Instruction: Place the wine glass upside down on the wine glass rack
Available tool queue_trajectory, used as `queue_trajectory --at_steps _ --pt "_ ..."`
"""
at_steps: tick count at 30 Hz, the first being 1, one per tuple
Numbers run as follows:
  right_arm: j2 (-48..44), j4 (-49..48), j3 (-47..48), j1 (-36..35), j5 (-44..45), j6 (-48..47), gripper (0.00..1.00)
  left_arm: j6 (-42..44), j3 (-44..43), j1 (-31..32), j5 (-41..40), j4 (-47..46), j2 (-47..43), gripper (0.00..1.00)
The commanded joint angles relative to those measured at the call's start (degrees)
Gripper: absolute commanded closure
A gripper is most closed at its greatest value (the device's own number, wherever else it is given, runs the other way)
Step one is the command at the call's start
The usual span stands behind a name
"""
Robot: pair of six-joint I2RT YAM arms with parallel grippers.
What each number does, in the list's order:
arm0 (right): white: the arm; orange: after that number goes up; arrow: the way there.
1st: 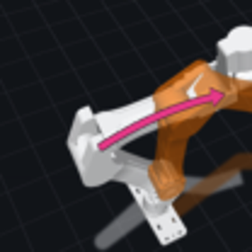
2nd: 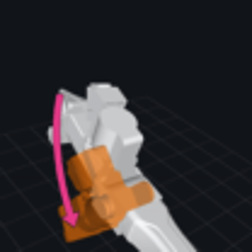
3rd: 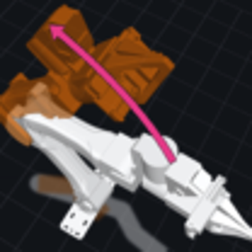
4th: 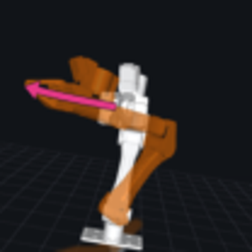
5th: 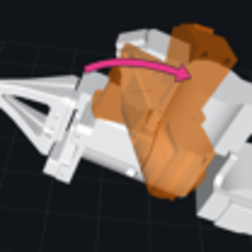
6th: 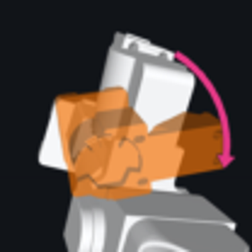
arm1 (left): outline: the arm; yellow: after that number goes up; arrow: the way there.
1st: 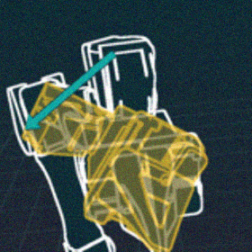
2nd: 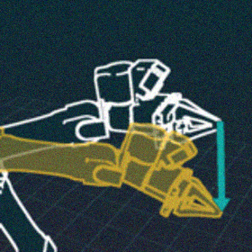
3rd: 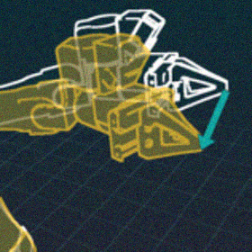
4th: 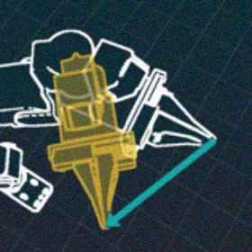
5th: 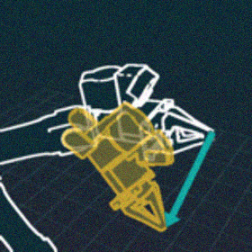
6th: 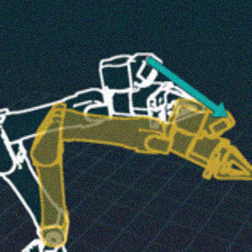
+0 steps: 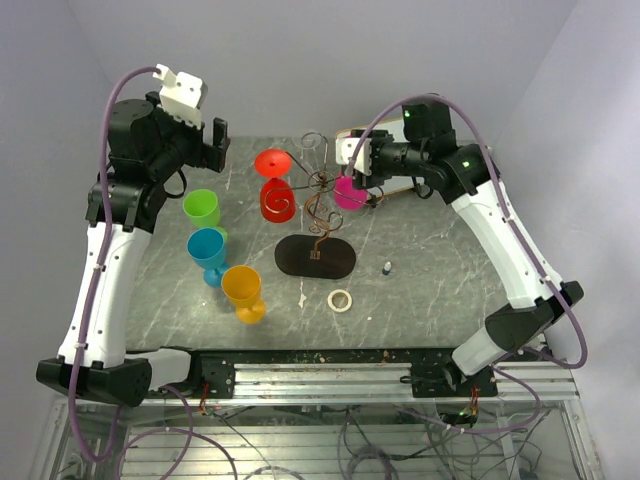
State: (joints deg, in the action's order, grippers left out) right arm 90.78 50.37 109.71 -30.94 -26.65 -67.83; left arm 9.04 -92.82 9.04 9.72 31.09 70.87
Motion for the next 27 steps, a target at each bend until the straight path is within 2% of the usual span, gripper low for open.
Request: queue_trajectory --at_steps 1,4,9,12,15,18,21,27 --pt "-3.69 -3.41 0.97 1.08 -2.21 9.14 0.47 4.57 1.63 -0.6 -2.11 4.58 -0.53 0.01" --pt "-5.14 -5.97 0.09 1.43 0.87 15.5 0.44 5.69 4.32 -1.52 -3.62 5.89 -1.15 0.01" --pt "-8.56 -12.65 -2.21 1.59 11.26 27.78 0.4 3.04 7.36 -7.61 -2.69 7.67 -0.73 0.01" --pt "-10.6 -16.24 -4.15 2.24 18.52 33.8 0.27 0.77 9.64 -12.4 0.67 7.56 0.14 0.01" --pt "-12.3 -18.4 -5.02 5.91 22.35 39.43 0.17 0.65 11.33 -14.1 1.46 8.2 1.9 0.01" --pt "-13.75 -18.14 -4.59 9.76 21.99 43.66 0.13 1.25 11.64 -14.61 1.72 9.72 5.15 0.01" --pt "-14.84 -16.21 -4.0 13.82 17.29 45.91 0.12 2.44 11.82 -14.92 2.32 10.43 8.36 0.01" --pt "-15.71 -15.19 -5.03 16.21 14.49 46.8 0.12 5.29 11.03 -15.19 0.55 11.22 15.55 0.1"
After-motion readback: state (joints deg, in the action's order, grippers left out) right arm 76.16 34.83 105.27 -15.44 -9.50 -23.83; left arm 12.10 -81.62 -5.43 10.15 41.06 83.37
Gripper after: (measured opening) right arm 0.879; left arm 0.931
